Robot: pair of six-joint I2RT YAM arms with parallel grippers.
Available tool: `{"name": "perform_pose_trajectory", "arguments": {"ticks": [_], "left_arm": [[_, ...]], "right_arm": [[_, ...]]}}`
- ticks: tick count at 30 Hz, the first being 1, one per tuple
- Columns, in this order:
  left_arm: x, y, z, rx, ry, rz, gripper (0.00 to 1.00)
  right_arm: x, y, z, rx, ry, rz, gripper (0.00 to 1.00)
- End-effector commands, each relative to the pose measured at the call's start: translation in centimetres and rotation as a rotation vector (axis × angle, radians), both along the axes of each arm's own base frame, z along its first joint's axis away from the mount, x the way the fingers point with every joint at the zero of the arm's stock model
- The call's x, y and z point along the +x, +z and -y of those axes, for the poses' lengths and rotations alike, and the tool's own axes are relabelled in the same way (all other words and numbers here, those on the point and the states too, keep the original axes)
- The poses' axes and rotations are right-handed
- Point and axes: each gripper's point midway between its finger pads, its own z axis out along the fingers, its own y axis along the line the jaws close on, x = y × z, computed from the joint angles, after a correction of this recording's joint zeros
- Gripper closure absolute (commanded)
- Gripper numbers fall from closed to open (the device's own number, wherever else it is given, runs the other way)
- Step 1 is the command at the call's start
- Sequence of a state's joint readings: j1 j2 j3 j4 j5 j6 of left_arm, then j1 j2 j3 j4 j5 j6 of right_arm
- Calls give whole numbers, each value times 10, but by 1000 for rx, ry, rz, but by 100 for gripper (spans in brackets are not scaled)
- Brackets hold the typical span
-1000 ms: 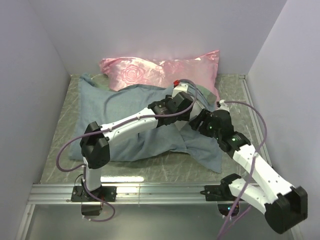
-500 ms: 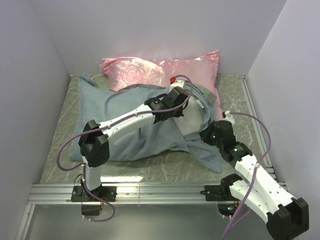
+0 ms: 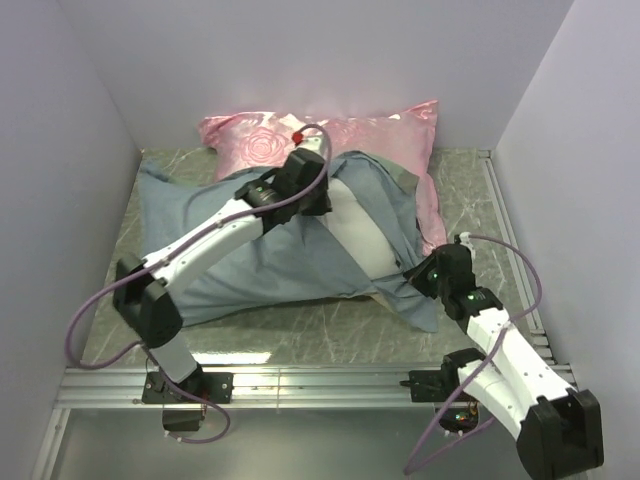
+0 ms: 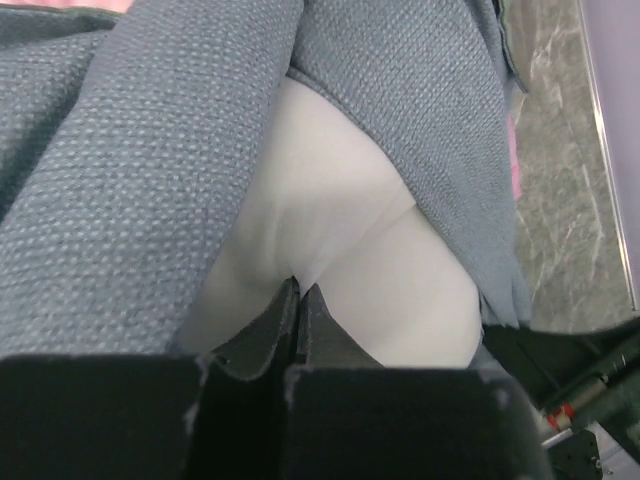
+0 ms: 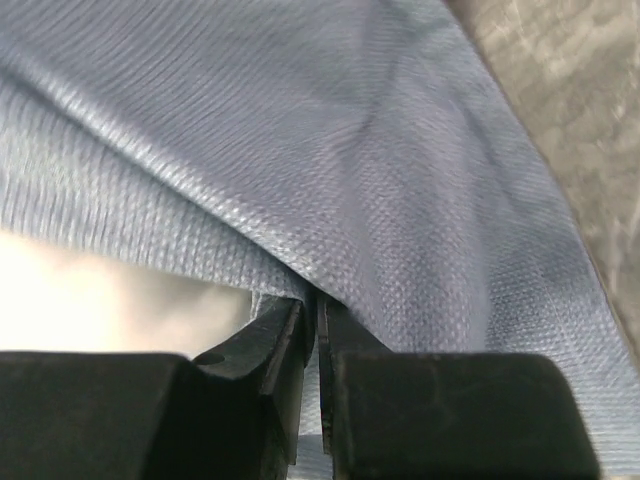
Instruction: Remove the pillowcase from the pillow
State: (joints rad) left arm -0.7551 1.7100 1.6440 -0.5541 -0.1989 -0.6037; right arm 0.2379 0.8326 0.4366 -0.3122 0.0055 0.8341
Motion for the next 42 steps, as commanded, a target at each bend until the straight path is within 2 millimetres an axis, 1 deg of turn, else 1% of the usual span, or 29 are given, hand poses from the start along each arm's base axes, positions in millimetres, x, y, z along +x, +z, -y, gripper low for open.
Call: {"name": "perform_pose_trajectory", "arguments": {"ticks": [1, 2, 4, 5, 10, 11, 13, 14, 16, 17, 18, 19, 20, 22, 23, 24, 25, 26, 27, 28, 29, 30, 31, 33, 36, 37, 39, 40, 42], "left_arm": [[6, 31, -56, 14, 118, 106, 100], [1, 37, -61, -1, 119, 117, 100], [-4, 30, -64, 6, 113, 105, 100], [-7, 34, -67, 0, 112, 108, 100], [-29, 36, -62, -43, 30, 87, 100], [-32, 38, -62, -53, 22, 88, 100], [-35, 39, -65, -46, 16, 88, 100], [-36, 39, -65, -36, 11, 90, 100], [-37, 39, -60, -27, -28, 75, 100], [-37, 27, -54, 1, -56, 47, 100], [-37, 23, -49, 11, -74, 41, 99], [-38, 22, -42, 19, -90, 44, 96], [-43, 13, -31, 66, -112, 51, 92], [-46, 15, -19, 103, -123, 69, 75], [-51, 7, -10, 148, -126, 72, 66], [-51, 13, -4, 156, -124, 95, 50], [-52, 13, 0, 173, -113, 107, 43], [-61, 7, 12, 198, -130, 108, 38], [-60, 8, 11, 229, -93, 135, 31], [-62, 8, 15, 243, -75, 149, 29], [-73, -1, 26, 259, -76, 146, 27], [-71, -4, 23, 287, -26, 169, 26], [-75, -13, 26, 303, -19, 169, 24], [-81, -40, 37, 331, -2, 154, 23], [-80, -55, 47, 338, 5, 144, 20], [-80, -67, 53, 351, -9, 129, 20], [-80, -76, 59, 365, -21, 114, 17], [-79, -91, 61, 393, -19, 98, 16], [-77, -102, 64, 416, -15, 87, 14]], "right_arm": [[6, -21, 22, -57, -92, -70, 86], [12, -26, 21, -60, -92, -91, 86], [16, -29, 17, -38, -90, -103, 83], [20, -33, 15, -29, -89, -98, 81], [43, -34, -9, 24, 21, -92, 67], [54, -27, -13, 39, 37, -43, 63], [56, -30, -17, 39, 67, -42, 57], [57, -30, -28, 75, 116, -17, 56], [54, -35, -37, 94, 142, -21, 54], [53, -37, -41, 95, 149, -7, 52], [50, -38, -48, 95, 169, -4, 51], [50, -37, -52, 101, 173, 3, 51], [50, -37, -55, 105, 177, 12, 51], [49, -34, -63, 121, 193, 25, 51], [49, -32, -65, 125, 196, 36, 53], [49, -31, -67, 130, 199, 39, 54], [49, -29, -69, 136, 202, 46, 55], [48, -28, -70, 142, 204, 57, 57], [48, -26, -70, 148, 205, 64, 58], [48, -25, -71, 159, 201, 65, 59], [47, -23, -72, 169, 203, 75, 60], [47, -22, -74, 180, 208, 81, 63], [45, -17, -77, 197, 221, 92, 64], [43, -13, -79, 228, 229, 112, 67], [39, -10, -83, 270, 234, 124, 67], [36, -11, -83, 280, 234, 122, 67], [35, -9, -87, 308, 239, 135, 66], [33, -11, -87, 314, 241, 129, 66], [32, -9, -89, 335, 244, 143, 66]]}}
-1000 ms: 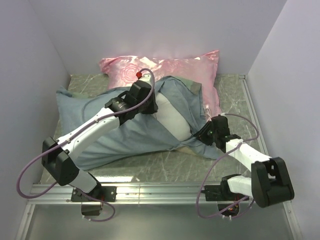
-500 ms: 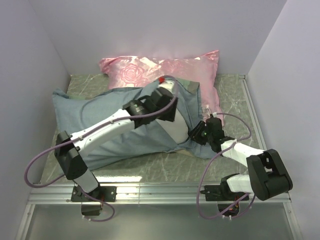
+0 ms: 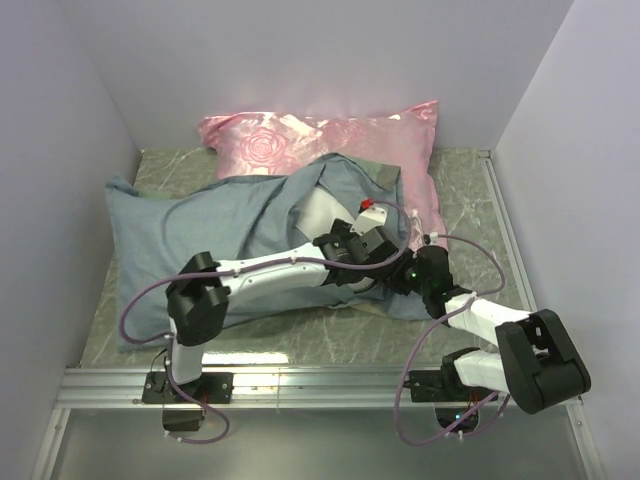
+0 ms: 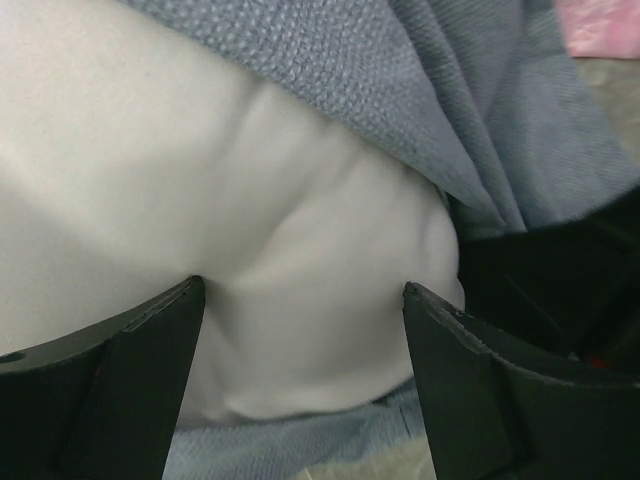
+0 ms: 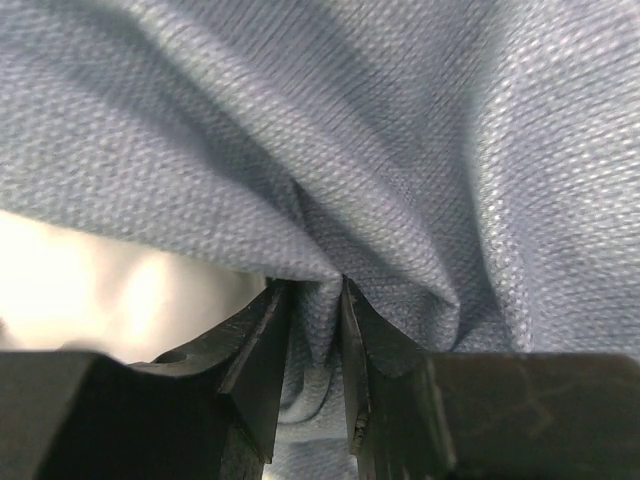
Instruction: Remove the pillowcase from the pillow
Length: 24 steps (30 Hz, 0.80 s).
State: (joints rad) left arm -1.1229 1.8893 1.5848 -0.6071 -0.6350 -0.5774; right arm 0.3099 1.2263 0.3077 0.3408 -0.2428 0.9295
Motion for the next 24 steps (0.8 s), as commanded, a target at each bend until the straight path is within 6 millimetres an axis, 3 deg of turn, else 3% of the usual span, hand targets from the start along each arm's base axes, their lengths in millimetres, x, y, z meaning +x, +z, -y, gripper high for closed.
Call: {"name": "perform_pose_trajectory", "arguments": {"ticks": [1, 4, 5, 7, 9, 12, 13, 16, 22, 24], "left_arm": [[9, -17, 9, 9, 50, 3, 14], [14, -38, 10, 27, 62, -12, 17], [16, -44, 12, 24, 58, -24, 31], [21, -50, 11, 39, 64, -37, 68], [25, -41, 9, 43, 69, -32, 100], [22, 2, 11, -37, 39, -2, 100], [20, 28, 9, -80, 31, 22, 100], [15, 77, -1, -155, 21, 59, 100], [12, 139, -32, -277, 24, 113, 100], [8, 154, -34, -314, 6, 122, 100]], "right_arm": [[3, 22, -14, 99, 28, 80, 66], [1, 26, -17, 140, 37, 98, 65], [2, 30, -19, 152, 43, 117, 65], [1, 31, -20, 160, 44, 117, 65], [0, 30, -18, 147, 44, 117, 65], [0, 32, -12, 121, 21, 127, 64], [1, 39, -11, 119, 15, 146, 63], [6, 44, -3, 86, -19, 150, 61], [0, 39, 12, 34, -71, 124, 66], [1, 38, 16, 19, -89, 124, 74]]}}
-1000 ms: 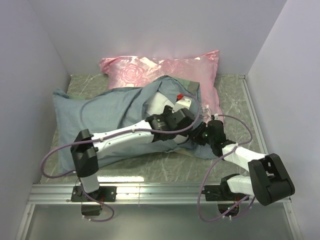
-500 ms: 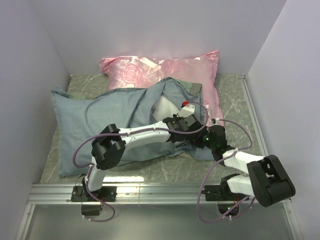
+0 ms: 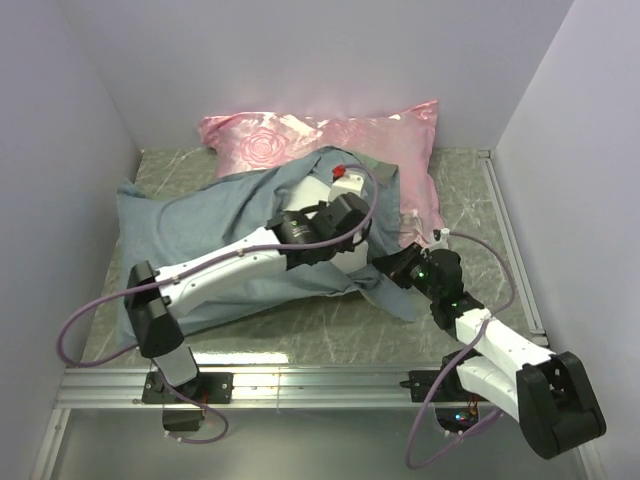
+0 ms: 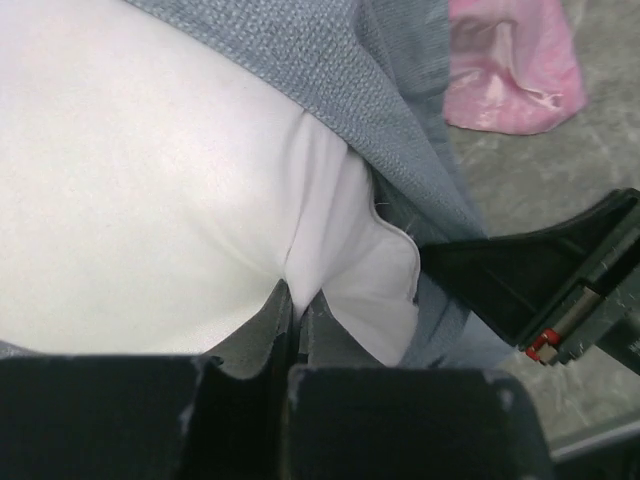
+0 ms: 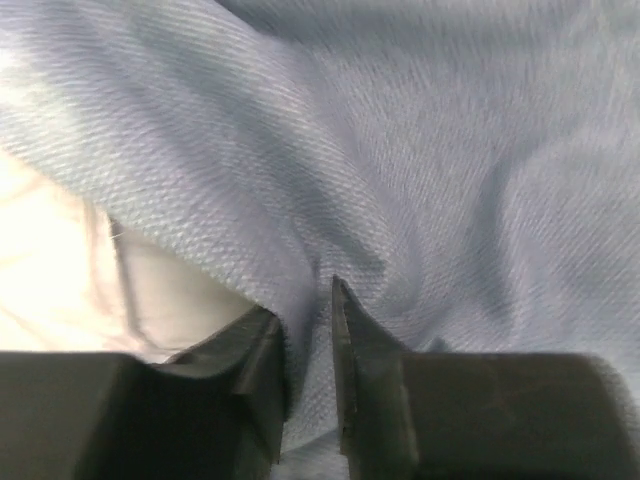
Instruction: Remove the pillowcase from the pillow
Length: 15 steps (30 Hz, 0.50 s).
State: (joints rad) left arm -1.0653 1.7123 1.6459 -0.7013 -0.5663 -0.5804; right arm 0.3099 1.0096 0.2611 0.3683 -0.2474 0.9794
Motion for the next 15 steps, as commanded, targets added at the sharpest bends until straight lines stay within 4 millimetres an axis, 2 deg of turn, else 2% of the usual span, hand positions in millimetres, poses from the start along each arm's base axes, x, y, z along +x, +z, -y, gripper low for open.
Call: {"name": "perform_pose_trajectory", "arguments": {"ticks": [1, 5, 8, 10, 11, 13, 15], "left_arm": [[0, 81, -10, -188, -14, 110, 100], [-12, 114, -18, -268, -48, 128, 100], [-15, 138, -27, -312, -58, 151, 100], [-8, 149, -35, -331, -45, 163, 100], [-4, 159, -37, -356, -47, 170, 100], [6, 164, -40, -381, -48, 166, 100], [13, 176, -39, -409, -53, 178, 100]], "right_arm": [[1, -18, 20, -91, -80, -66, 82], [5, -24, 20, -109, -80, -86, 100], [5, -32, 17, -114, -73, -108, 100], [2, -37, 12, -121, -56, -111, 100], [0, -36, 7, -122, -43, -101, 100], [-3, -28, -3, -132, -20, -76, 100], [-11, -19, -22, -156, 19, -36, 99]]}}
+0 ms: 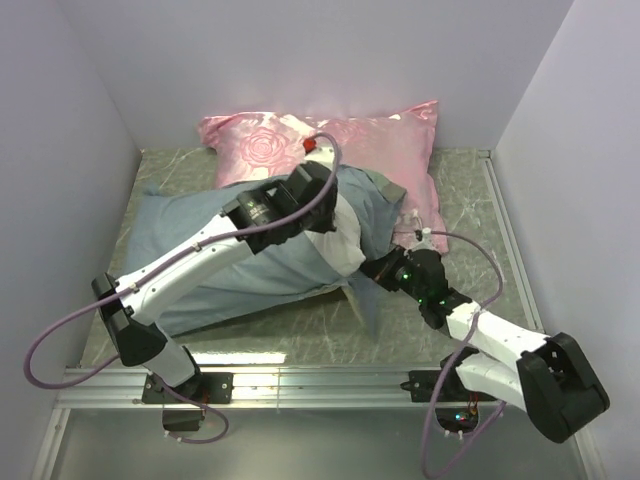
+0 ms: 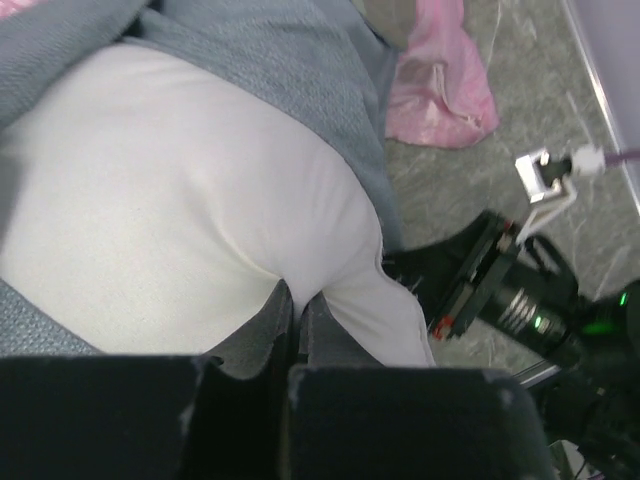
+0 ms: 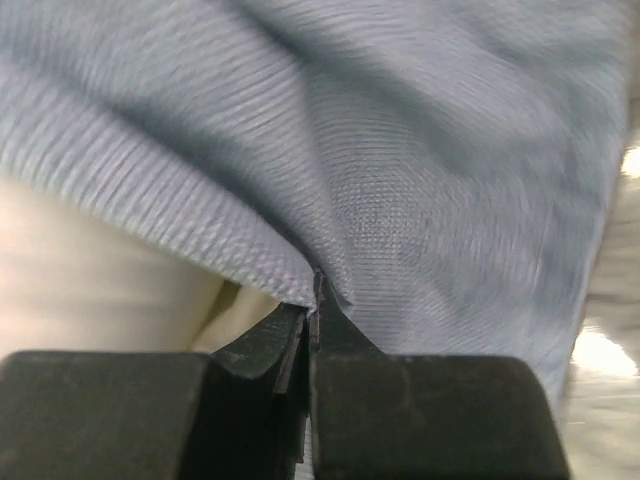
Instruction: Remove the pillowcase from the pillow
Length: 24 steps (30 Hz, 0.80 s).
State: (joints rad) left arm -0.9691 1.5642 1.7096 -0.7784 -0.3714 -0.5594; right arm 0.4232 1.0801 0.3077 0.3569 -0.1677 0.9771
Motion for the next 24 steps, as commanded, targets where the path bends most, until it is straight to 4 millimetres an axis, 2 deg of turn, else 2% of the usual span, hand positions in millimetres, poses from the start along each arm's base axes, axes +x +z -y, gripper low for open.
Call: {"name": "perform_pose_trajectory", "arguments": {"ticks": [1, 2, 3, 5, 6, 7, 8, 9, 10, 11, 12, 13, 14, 15, 16, 17, 18, 19, 20, 22, 23, 24], "left_arm": [[24, 106, -7, -246, 26, 189, 100], [24, 117, -4, -267, 15, 197, 100], [25, 116, -1, -264, 6, 190, 100], [17, 124, 7, -308, -44, 182, 100], [10, 132, 7, -343, -63, 182, 99], [0, 135, 14, -378, -117, 165, 99], [-6, 122, 16, -375, -133, 137, 100], [-23, 129, 11, -416, -150, 134, 100], [-42, 123, 17, -427, -187, 118, 100], [-48, 88, 19, -397, -177, 80, 99], [-64, 92, 7, -456, -177, 68, 99], [-74, 81, 4, -474, -183, 46, 99], [-80, 37, 0, -442, -170, -9, 99], [-87, 26, -5, -470, -154, -42, 99], [-98, 26, -17, -508, -155, -45, 99], [-105, -12, -24, -466, -137, -98, 99], [-115, -11, -31, -514, -133, -105, 100], [-119, -24, -35, -510, -124, -124, 99], [-123, -49, -43, -476, -103, -157, 99], [-129, -61, -53, -482, -75, -176, 99], [-132, -77, -56, -461, -68, -197, 100], [-134, -78, -59, -472, -63, -203, 99]], "right_arm": [[-12, -8, -7, -111, 0, 3, 99], [-17, -6, -16, -122, 16, 12, 99], [-19, -6, -19, -131, 17, 11, 98], [-22, -14, -22, -146, 30, -6, 95], [-21, -25, -22, -174, 33, -37, 94], [-22, -35, -20, -204, 36, -68, 90], [-21, -40, -21, -230, 47, -81, 88], [-17, -46, -22, -249, 51, -102, 85], [-14, -46, -23, -250, 53, -100, 78], [-12, -45, -23, -251, 56, -98, 73], [-10, -41, -25, -241, 63, -89, 69], [-4, -38, -21, -236, 45, -83, 63], [-2, -35, -19, -237, 43, -74, 59], [2, -29, -17, -232, 35, -60, 57], [6, -30, -10, -236, 18, -72, 54], [10, -29, -4, -244, 5, -71, 53], [9, -27, -3, -230, 14, -73, 52], [8, -26, 0, -219, 15, -77, 50], [12, -24, 6, -209, -6, -75, 50], [8, -15, 10, -192, -11, -53, 48], [8, -10, 13, -195, -19, -32, 47], [6, 5, 13, -173, -16, 16, 47]]}}
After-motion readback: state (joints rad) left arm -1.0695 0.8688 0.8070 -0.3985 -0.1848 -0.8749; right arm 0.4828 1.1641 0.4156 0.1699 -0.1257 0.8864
